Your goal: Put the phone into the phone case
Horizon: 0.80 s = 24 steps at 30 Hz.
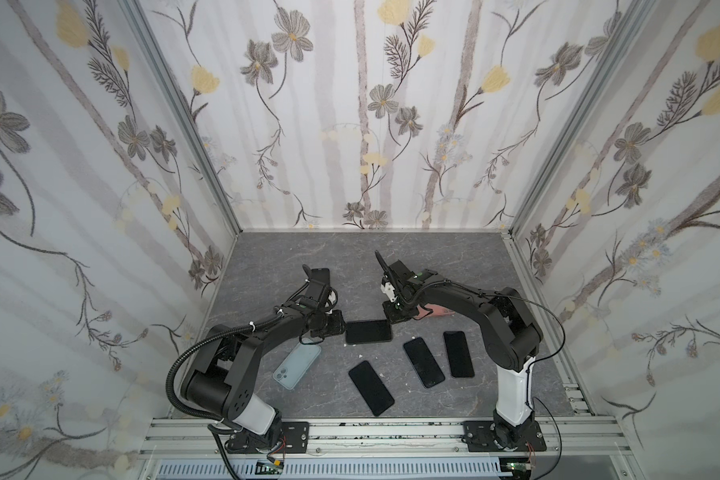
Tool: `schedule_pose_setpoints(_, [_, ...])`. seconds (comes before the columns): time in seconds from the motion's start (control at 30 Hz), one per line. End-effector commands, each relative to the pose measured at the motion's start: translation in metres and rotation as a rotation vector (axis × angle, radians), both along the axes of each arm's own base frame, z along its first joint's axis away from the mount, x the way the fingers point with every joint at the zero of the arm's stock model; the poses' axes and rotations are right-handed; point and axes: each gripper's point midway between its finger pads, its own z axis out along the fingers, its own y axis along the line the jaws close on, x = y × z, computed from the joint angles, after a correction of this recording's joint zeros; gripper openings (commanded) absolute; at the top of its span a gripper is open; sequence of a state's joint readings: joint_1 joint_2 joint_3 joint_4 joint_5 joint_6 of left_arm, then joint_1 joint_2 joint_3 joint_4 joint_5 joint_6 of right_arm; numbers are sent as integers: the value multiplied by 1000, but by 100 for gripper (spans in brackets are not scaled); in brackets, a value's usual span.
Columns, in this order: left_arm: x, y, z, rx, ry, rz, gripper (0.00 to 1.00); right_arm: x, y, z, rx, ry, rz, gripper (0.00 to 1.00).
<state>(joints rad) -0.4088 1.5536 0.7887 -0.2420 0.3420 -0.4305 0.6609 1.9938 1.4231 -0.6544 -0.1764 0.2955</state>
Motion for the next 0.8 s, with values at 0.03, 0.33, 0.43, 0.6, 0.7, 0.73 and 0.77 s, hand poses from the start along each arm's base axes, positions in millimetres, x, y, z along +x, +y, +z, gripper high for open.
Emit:
schedule_pose_setpoints(0.03, [4,-3,-2,-17,-1,5,37,1,-4,-8,-22,-2,-8,14])
schedule_pose_setpoints(0.33, [0,-3,-11,-13,23,-3,37,-10,-13,-27,-59,41,-10,10])
schedule_pose_setpoints(0.43, [-1,-3,-13,-13,25,-3,37,-17,-20,-36,-99,62,-12,8])
schedule_pose_setpoints(0.6, [-2,-2,-16,-11,28,-1,37,-26,-32,-49,-169,85,-5,7])
schedule_pose_setpoints(0.7, [-3,-2,-18,-7,31,-2,37,-29,-35,-53,-195,89,0,7])
schedule_pose_setpoints(0.73, [-3,-2,-18,-7,32,-2,36,-30,-36,-54,-201,88,3,7])
schedule_pose_setpoints(0.77, [-3,-2,-18,-6,31,-2,36,-30,-37,-55,-205,90,4,7])
